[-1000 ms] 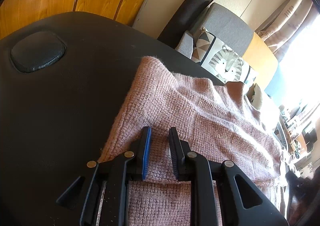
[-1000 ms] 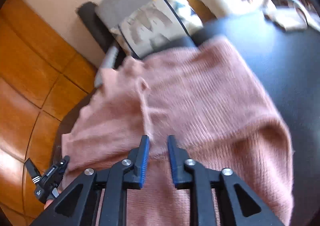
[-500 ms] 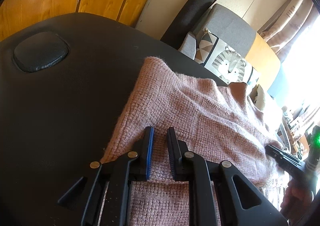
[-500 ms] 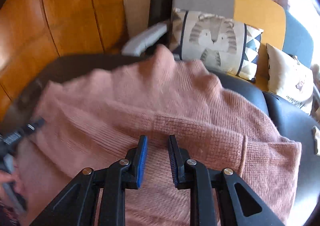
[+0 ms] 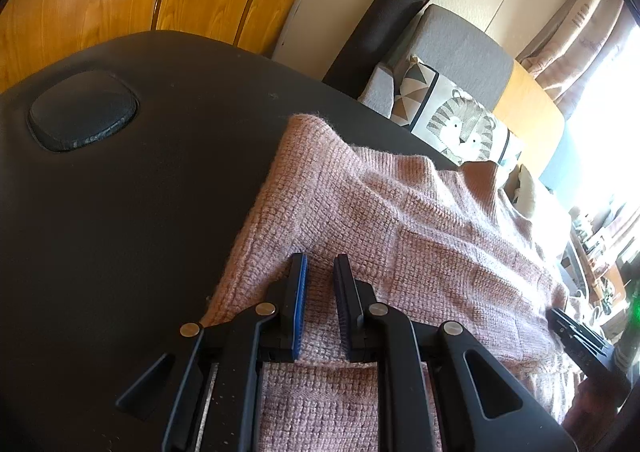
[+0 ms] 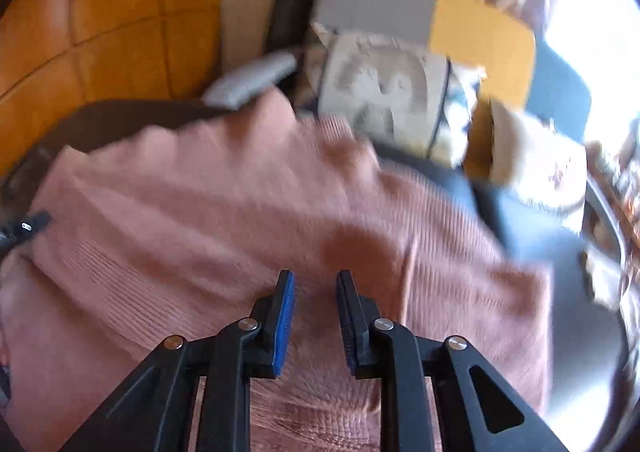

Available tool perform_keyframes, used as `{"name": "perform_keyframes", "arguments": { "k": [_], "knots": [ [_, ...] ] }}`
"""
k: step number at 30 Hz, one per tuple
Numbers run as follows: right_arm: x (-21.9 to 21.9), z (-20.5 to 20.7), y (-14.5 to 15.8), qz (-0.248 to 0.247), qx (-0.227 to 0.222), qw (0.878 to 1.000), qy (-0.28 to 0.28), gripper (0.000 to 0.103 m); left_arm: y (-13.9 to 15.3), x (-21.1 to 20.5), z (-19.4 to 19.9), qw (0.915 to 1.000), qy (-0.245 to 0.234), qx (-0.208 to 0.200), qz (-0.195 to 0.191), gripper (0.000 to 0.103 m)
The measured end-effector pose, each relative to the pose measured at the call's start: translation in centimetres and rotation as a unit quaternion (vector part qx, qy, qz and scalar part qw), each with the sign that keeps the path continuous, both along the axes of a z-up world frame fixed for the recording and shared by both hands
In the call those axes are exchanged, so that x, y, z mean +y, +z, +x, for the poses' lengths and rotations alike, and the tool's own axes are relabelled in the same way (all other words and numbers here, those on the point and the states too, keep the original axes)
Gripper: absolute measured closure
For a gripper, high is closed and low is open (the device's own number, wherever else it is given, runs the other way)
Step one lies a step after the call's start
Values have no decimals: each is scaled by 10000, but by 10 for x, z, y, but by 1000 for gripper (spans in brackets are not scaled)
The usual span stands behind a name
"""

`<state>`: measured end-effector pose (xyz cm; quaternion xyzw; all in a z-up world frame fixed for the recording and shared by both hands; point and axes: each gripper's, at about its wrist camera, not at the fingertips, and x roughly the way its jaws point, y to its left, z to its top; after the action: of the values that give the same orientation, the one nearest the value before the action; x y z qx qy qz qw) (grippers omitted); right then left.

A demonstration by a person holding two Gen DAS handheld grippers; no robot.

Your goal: Fold clothes

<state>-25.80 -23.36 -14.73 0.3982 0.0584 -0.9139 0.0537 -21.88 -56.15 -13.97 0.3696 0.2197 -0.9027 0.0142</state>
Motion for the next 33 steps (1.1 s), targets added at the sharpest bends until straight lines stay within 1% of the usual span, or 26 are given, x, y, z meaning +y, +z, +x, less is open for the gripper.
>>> {"name": "perform_keyframes", "arguments": {
  "k": [1,2,5,7,10,11,14,16,18,20,22,24,26,28,29,31,33],
  "knots": [
    [4,1,-3,-129,14,9999,-25,81,0,1,0,10000,2,-9,-11,87],
    [5,1,-4,-138,25,9999,-26,81,1,1,0,10000,3,-21,-31,87],
    [-2,2,-6,98,90,9999,-43,81,4,7,-2,9996,15,-88,-257,86],
    [-7,4,-7,287,145,9995,-58,80,8,13,-3,9986,42,-180,-503,86],
    [-10,8,-5,362,187,9991,-71,80,22,29,-6,9953,53,-332,-911,86],
    [-8,9,-4,332,191,9992,-71,80,29,35,-6,9951,49,-278,-943,86],
    [-4,8,-3,229,189,9995,-74,80,56,60,-6,9964,-45,230,-809,86],
    [-4,9,-3,231,202,9995,-75,80,63,91,-19,9947,-479,244,-880,85],
    [-5,10,-3,249,219,9994,-78,80,59,123,-32,9904,-924,126,-1025,85],
    [-4,10,-3,218,229,9995,-80,80,48,153,-46,9839,-1299,-63,-1228,85],
    [-2,10,-3,160,229,9996,-77,80,32,168,-54,9774,-1498,-276,-1464,85],
    [-1,9,-3,108,223,9997,-74,80,24,166,-51,9742,-1588,-138,-1596,82],
    [0,9,-3,81,222,9997,-72,80,24,151,-53,9757,-1622,-130,-1464,82],
    [1,9,-3,61,222,9997,-71,80,22,127,-57,9760,-1391,-183,-1663,82],
    [1,9,-3,57,223,9997,-67,80,19,115,-59,9770,-1279,-245,-1687,79],
    [1,9,-3,55,227,9997,-60,80,15,81,-63,9815,-1020,-383,-1576,79],
    [1,9,-3,36,226,9997,-52,80,14,52,-64,9854,-702,-437,-1490,79]
  ]
}}
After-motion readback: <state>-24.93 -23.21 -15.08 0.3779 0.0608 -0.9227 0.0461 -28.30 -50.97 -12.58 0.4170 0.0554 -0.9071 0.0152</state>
